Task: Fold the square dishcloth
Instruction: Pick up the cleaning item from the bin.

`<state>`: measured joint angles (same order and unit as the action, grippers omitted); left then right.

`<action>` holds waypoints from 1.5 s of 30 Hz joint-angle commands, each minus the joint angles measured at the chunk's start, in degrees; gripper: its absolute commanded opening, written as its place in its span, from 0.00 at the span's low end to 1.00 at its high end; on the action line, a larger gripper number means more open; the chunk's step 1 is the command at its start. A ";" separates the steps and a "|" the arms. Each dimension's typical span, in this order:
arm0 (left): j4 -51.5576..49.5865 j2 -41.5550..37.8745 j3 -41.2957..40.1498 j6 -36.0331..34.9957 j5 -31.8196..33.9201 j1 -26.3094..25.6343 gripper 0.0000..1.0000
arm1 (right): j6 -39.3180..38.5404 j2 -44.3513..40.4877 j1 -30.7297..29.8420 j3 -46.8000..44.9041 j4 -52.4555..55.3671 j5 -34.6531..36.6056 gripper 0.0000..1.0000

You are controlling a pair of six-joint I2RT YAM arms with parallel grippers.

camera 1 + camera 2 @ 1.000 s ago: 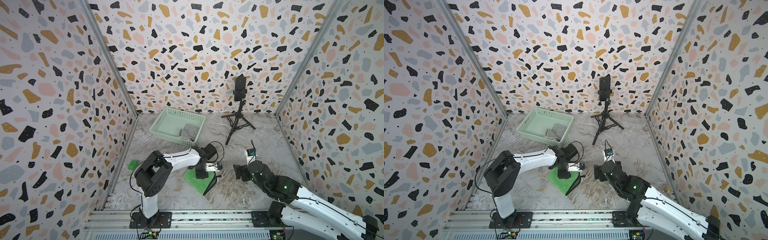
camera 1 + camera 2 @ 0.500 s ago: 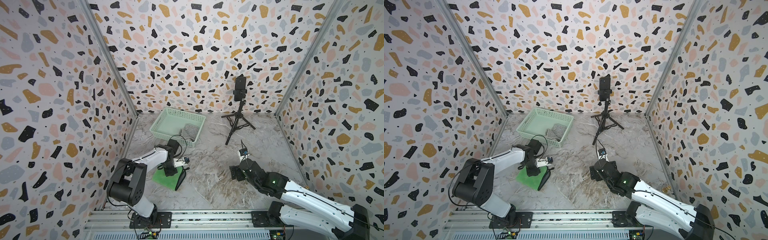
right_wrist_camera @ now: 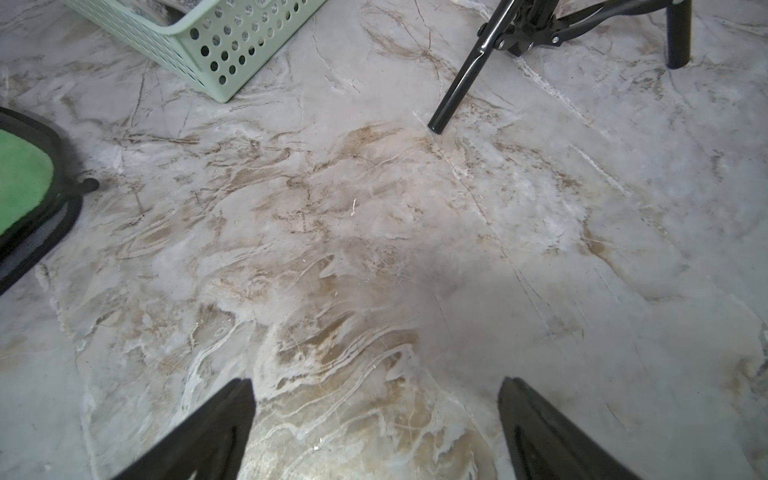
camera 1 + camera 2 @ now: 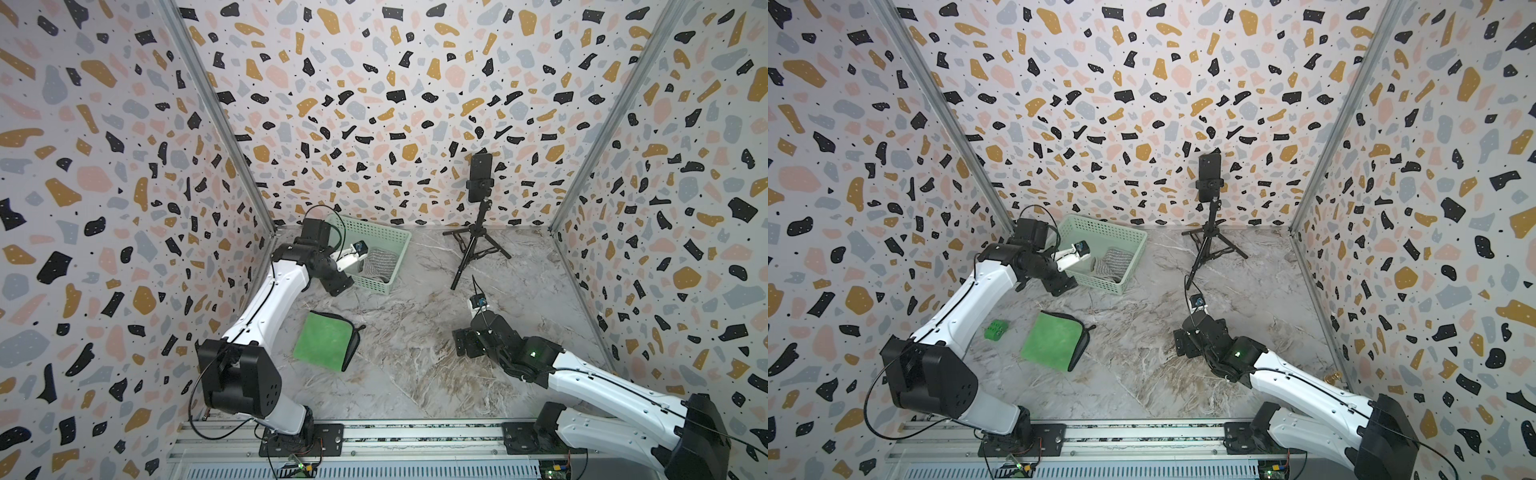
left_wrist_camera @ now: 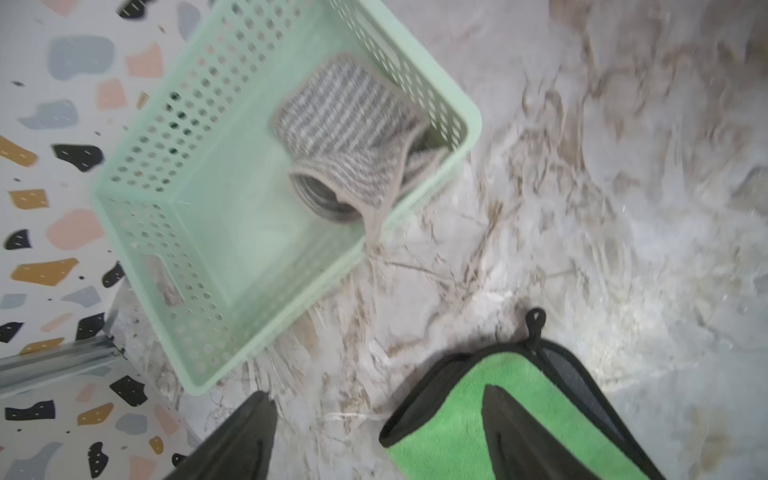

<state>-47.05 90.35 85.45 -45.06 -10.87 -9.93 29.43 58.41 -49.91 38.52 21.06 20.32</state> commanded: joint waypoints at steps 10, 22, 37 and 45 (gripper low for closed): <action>-4.30 26.97 23.40 16.81 2.31 -3.42 0.81 | -2.10 0.08 1.92 -1.95 -5.88 -2.25 0.96; -1.24 32.59 24.24 19.38 2.46 -3.43 0.21 | -1.58 4.06 2.01 -3.20 -9.77 -6.39 0.78; 3.80 2.14 8.15 18.79 -8.89 -5.98 0.00 | -2.04 4.45 2.01 -5.72 -15.12 -9.28 0.63; 1.56 -16.44 -2.65 14.51 -19.37 -7.75 0.00 | -7.19 -2.66 -0.86 -11.87 -26.90 -10.55 0.71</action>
<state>-44.64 77.41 86.35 -27.51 -23.88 -17.39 25.56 58.63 -49.04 28.18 1.08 9.80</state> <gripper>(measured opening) 0.048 0.709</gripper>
